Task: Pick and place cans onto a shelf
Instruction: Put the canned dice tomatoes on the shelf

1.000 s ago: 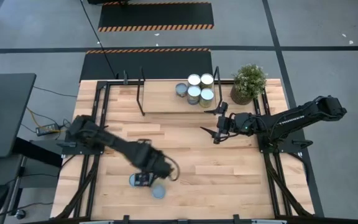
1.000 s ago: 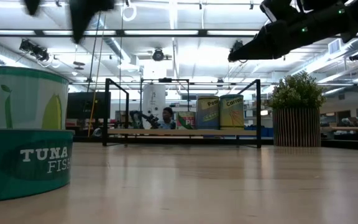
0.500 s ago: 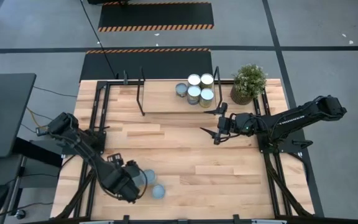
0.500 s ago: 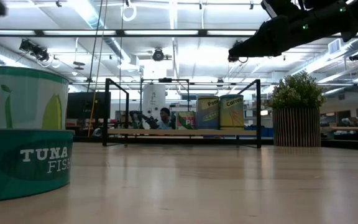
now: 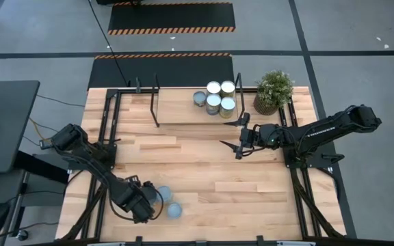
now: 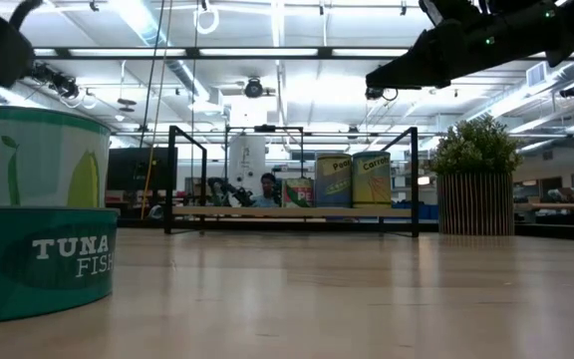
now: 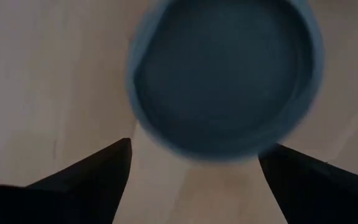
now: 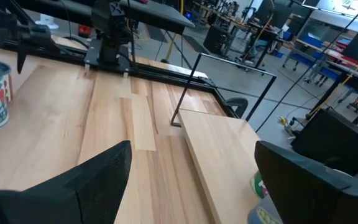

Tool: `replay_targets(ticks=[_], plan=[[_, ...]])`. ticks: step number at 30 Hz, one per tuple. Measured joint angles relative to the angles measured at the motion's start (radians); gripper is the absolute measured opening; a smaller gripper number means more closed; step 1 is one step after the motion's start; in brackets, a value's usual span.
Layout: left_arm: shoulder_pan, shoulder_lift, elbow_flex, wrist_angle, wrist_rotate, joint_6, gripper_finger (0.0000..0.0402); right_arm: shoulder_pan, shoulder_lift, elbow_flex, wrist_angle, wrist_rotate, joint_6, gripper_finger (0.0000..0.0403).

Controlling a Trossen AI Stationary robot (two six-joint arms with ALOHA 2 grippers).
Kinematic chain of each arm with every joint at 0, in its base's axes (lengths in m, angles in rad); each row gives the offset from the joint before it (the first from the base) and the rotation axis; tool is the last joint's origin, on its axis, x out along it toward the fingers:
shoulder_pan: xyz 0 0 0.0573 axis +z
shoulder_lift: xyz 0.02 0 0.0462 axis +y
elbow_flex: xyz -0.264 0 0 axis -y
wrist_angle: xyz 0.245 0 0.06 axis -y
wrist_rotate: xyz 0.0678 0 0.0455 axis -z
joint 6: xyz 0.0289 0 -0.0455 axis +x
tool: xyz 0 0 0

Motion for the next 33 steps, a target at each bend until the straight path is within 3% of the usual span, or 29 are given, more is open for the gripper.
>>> replay_targets(ticks=[10,16,21,25,29,33], plan=[[0.014,0.001,-0.021,0.116,-0.160,0.041,0.0355,0.000,0.000,0.000,0.002,0.000,0.000,0.0348],[0.028,0.006,-0.021,0.112,-0.161,0.057,0.0351,0.000,0.000,0.000,0.002,0.000,0.003,0.0348],[0.051,0.006,-0.021,0.104,-0.158,0.072,0.0318,0.000,0.000,0.000,0.002,0.000,0.003,0.0348],[0.081,0.003,-0.019,0.066,-0.124,0.089,0.0289,0.000,0.000,0.000,0.003,0.000,0.004,0.0348],[0.113,-0.040,-0.022,-0.032,-0.105,0.095,0.0287,0.000,0.000,0.000,0.003,-0.001,0.008,0.0348],[0.173,-0.127,-0.020,-0.148,-0.162,0.097,0.0295,0.000,0.000,0.000,0.004,-0.001,0.008,0.0348]])
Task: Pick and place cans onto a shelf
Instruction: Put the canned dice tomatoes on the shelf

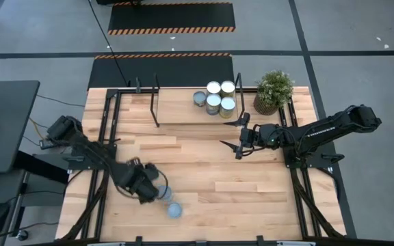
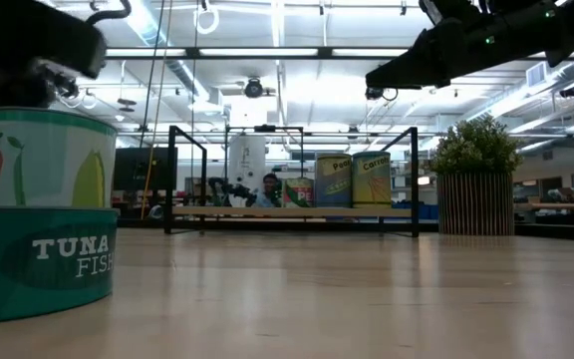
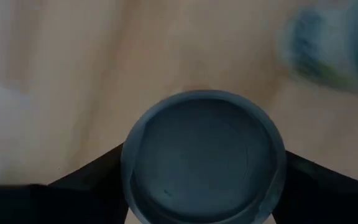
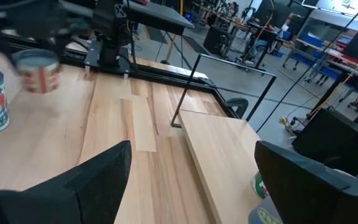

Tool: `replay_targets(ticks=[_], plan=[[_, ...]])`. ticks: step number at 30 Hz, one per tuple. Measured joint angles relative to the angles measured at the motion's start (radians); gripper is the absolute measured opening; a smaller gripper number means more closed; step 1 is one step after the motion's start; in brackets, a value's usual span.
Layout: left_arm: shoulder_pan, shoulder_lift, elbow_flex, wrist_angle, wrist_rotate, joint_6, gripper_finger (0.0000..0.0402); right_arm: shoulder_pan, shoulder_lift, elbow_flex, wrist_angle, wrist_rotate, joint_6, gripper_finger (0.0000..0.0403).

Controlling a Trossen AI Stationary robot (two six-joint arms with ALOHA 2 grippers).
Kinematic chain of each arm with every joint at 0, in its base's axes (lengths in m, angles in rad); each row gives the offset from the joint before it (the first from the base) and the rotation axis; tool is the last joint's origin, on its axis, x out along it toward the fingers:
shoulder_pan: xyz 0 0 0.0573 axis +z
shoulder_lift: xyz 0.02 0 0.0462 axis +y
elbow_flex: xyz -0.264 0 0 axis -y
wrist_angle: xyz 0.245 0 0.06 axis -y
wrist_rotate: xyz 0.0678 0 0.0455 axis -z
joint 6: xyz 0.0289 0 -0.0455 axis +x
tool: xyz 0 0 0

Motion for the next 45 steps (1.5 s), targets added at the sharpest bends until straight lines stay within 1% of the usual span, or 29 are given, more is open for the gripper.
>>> replay_targets(ticks=[3,5,7,13,15,22,28,33,37,41,45], plan=[[0.084,-0.054,0.000,-0.027,-0.081,-0.006,0.0295,0.000,0.000,0.000,0.007,0.000,-0.003,0.0348],[0.158,-0.069,0.000,-0.020,-0.101,0.001,0.0295,-0.001,0.000,0.000,0.008,0.000,-0.003,0.0348],[0.235,-0.066,0.000,0.023,-0.101,0.036,0.0295,-0.001,0.000,0.000,0.008,0.000,-0.004,0.0348],[0.458,-0.044,0.027,0.224,-0.040,0.245,0.0296,-0.002,0.000,0.000,0.006,0.000,-0.003,0.0348],[0.517,-0.031,0.062,0.261,-0.031,0.312,0.0295,-0.002,0.000,0.000,0.008,0.000,-0.004,0.0348],[0.691,0.116,0.296,0.183,-0.033,0.542,0.0295,-0.006,0.007,0.000,0.017,-0.004,-0.013,0.0348],[0.847,0.219,0.422,0.156,-0.018,0.651,0.0297,-0.007,0.017,0.000,0.022,-0.010,-0.016,0.0348],[0.950,0.291,0.489,0.142,0.019,0.707,0.0298,-0.009,0.017,0.000,0.023,-0.011,-0.023,0.0348],[1.010,0.357,0.505,0.130,0.031,0.787,0.0300,-0.011,0.017,0.000,0.025,-0.011,-0.023,0.0348],[1.046,0.400,0.513,0.134,0.035,0.862,0.0311,-0.011,0.017,0.000,0.025,-0.012,-0.023,0.0348],[1.051,0.412,0.516,0.149,0.038,0.926,0.0315,-0.011,0.017,0.000,0.025,-0.013,-0.023,0.0348]])
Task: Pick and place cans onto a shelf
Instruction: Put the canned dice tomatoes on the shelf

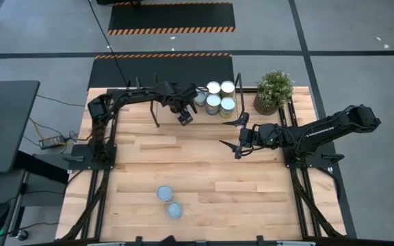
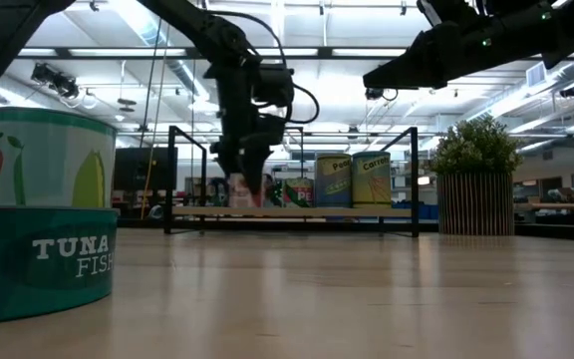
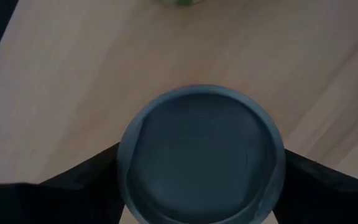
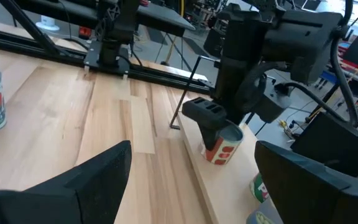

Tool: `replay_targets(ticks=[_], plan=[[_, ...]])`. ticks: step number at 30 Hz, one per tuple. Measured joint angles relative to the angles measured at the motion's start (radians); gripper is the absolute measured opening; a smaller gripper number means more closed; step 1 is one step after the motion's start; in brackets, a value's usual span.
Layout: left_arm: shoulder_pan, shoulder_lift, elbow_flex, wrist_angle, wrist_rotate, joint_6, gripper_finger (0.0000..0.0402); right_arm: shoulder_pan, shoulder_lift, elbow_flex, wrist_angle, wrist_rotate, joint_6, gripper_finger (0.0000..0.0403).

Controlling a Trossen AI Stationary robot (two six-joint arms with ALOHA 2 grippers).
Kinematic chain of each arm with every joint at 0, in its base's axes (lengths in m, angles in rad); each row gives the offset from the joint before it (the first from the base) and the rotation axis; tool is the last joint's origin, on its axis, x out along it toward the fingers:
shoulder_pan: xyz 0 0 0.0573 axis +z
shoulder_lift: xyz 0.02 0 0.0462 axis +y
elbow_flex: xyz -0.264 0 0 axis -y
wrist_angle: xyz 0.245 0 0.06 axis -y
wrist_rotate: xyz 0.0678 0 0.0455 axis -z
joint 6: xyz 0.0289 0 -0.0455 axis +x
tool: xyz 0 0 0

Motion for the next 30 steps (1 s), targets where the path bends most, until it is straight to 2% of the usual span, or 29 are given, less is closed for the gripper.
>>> replay_targets(ticks=[8,11,30], plan=[[-0.024,0.003,-0.001,0.044,-0.003,0.077,0.0316,0.000,0.000,0.000,0.000,-0.003,0.000,0.0348],[-0.033,0.004,-0.002,0.073,-0.033,0.089,0.0316,0.000,0.000,0.000,0.000,-0.003,0.000,0.0348],[-0.043,0.005,-0.004,0.115,-0.052,0.057,0.0316,0.000,0.000,0.000,0.000,-0.003,0.000,0.0348]])
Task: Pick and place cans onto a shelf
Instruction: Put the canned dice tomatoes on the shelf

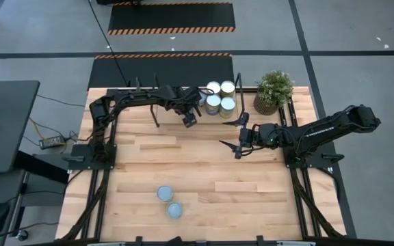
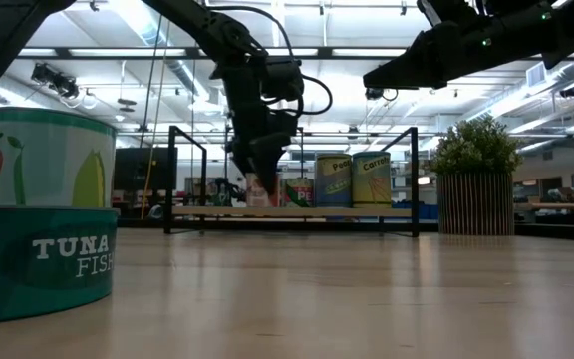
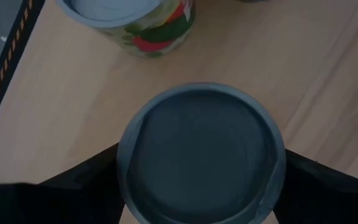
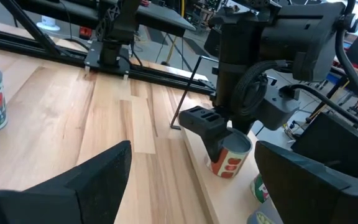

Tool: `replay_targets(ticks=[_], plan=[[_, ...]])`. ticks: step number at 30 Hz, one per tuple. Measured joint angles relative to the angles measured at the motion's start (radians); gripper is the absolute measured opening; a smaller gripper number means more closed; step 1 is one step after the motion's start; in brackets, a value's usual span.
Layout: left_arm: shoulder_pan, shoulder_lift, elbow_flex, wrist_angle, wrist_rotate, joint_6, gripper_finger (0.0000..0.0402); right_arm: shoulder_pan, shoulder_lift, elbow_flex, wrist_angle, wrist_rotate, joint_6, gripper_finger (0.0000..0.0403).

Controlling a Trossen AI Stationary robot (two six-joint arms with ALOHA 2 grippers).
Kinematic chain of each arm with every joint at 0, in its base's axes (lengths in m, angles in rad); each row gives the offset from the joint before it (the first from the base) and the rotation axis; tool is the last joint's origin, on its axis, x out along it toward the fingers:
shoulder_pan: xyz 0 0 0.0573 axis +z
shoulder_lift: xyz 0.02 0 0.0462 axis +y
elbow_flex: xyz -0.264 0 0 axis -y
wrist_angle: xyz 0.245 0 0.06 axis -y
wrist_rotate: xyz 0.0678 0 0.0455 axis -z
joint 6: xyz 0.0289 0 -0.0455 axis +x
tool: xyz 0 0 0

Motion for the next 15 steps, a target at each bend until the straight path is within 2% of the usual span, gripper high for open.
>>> replay_targets(ticks=[15], plan=[[-0.011,0.000,0.000,0.008,0.006,-0.049,0.0316,0.000,0.000,0.000,0.000,0.000,0.000,0.0348]])
